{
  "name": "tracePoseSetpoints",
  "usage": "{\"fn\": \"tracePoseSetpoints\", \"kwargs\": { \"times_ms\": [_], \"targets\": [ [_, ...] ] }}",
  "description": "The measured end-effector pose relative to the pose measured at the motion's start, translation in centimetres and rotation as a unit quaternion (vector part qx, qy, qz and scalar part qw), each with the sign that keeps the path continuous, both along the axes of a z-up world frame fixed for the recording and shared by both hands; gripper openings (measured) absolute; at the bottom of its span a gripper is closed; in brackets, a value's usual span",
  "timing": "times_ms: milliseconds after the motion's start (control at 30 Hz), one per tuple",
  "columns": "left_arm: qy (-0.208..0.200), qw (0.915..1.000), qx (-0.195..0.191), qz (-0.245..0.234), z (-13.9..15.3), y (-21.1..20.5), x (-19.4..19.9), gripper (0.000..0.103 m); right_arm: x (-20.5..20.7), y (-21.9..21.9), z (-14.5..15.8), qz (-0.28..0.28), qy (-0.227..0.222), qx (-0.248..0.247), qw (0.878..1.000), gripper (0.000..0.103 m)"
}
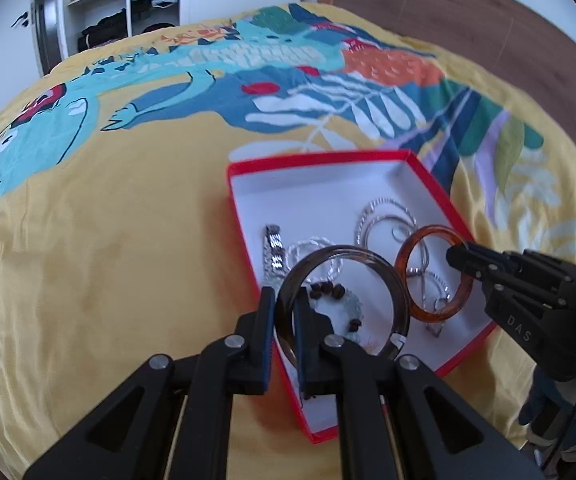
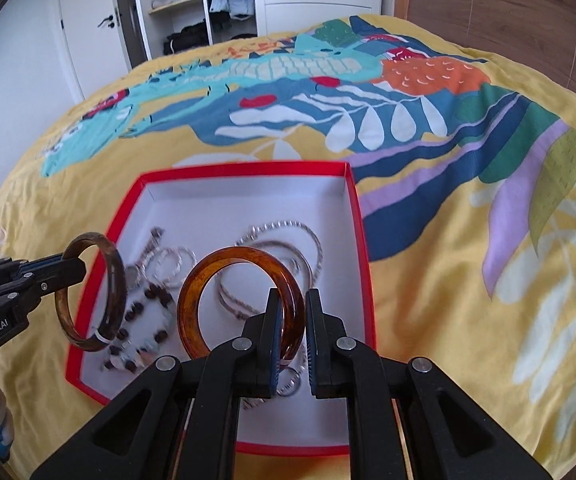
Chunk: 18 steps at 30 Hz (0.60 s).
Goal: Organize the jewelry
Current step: 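Carry both bangles over the red box and lower them inside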
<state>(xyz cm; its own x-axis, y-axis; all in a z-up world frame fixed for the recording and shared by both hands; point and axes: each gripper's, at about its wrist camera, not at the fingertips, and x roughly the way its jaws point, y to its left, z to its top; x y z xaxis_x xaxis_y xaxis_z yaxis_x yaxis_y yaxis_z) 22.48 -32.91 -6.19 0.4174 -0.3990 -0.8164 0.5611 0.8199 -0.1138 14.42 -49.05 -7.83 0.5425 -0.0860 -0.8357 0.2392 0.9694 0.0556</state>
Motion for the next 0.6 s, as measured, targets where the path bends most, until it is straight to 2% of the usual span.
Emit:
{"fn": "tracePoseSetpoints", "kwargs": {
  "times_ms": [167, 267, 500, 600],
  "targets": [
    [0.0, 0.9989, 0.043, -0.015, -1.5, -1.5, -0.9, 0.008, -0.6, 0.1, -1.3, 0.011, 0.029, -0.026, 0.999, 0.01],
    [-0.006, 0.9982, 0.056, -0.019, -1.9, -2.0, -1.3, 0.008, -0.9, 0.0, -1.6, 0.011, 0.036, -0.026, 0.999, 0.01],
    [0.013, 0.998, 0.058, -0.022, -2.6, -2.3, -1.3, 0.011, -1.1, 0.0, -2.0, 0.008, 0.052, -0.034, 0.998, 0.011],
    [0.027, 0.9986, 0.042, -0.018, -2.6, -2.0, -1.4, 0.011, -1.5, -0.2, -2.0, 0.001, 0.055, -0.033, 0.998, 0.011]
  ]
}}
